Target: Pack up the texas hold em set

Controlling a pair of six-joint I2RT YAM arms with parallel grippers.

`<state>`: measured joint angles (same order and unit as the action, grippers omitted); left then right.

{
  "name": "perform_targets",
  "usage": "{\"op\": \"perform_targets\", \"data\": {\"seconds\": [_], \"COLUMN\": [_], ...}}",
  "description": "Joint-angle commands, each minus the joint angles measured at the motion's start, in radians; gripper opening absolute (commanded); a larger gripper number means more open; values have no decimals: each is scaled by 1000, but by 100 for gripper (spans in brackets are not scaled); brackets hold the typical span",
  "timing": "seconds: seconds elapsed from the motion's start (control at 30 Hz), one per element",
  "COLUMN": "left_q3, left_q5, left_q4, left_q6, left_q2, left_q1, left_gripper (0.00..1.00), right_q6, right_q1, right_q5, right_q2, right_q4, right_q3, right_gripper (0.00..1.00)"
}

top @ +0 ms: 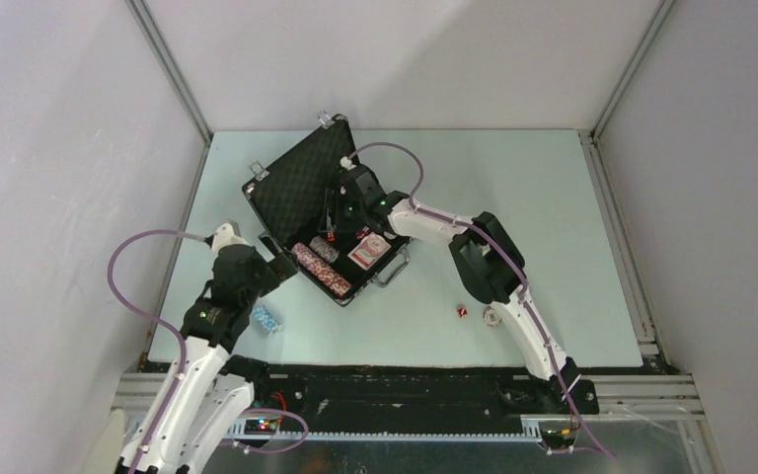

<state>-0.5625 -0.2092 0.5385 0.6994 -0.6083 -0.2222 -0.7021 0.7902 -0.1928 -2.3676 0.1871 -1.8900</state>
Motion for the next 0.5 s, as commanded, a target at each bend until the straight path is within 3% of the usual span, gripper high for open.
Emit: {"op": "perform_targets", "data": {"seconds": [0.0, 0.03, 0.1, 0.13, 0.17, 0.33, 0.47], "left_q3": [-20, -21, -22, -23, -23, -22, -15], "left_q5": [7, 6, 5, 5, 5, 7, 9], "left_q4": [0, 1, 4, 6, 6, 7, 0], "left_q6": [9, 9, 7, 7, 7, 5, 5], "left_q2": [0, 0, 5, 7, 10, 5, -3], "left_q1": [11, 12, 11, 12, 12, 12, 12], "left_gripper": [100, 100, 100, 100, 100, 100, 100], "right_q6": [-48, -56, -90, -126, -159, -187, -200], "right_q1": [7, 10, 15, 16, 24, 61, 74], "right_q5": [32, 50, 115, 168, 235, 358, 397], "right_q2": [-16, -16, -16, -16, -17, -24, -49], "right_q4": [26, 39, 66, 78, 104, 173, 208], "right_q3": [-51, -49, -49, -54, -58, -86, -118], "right_gripper": [50, 49, 40, 29, 28, 39, 41]}}
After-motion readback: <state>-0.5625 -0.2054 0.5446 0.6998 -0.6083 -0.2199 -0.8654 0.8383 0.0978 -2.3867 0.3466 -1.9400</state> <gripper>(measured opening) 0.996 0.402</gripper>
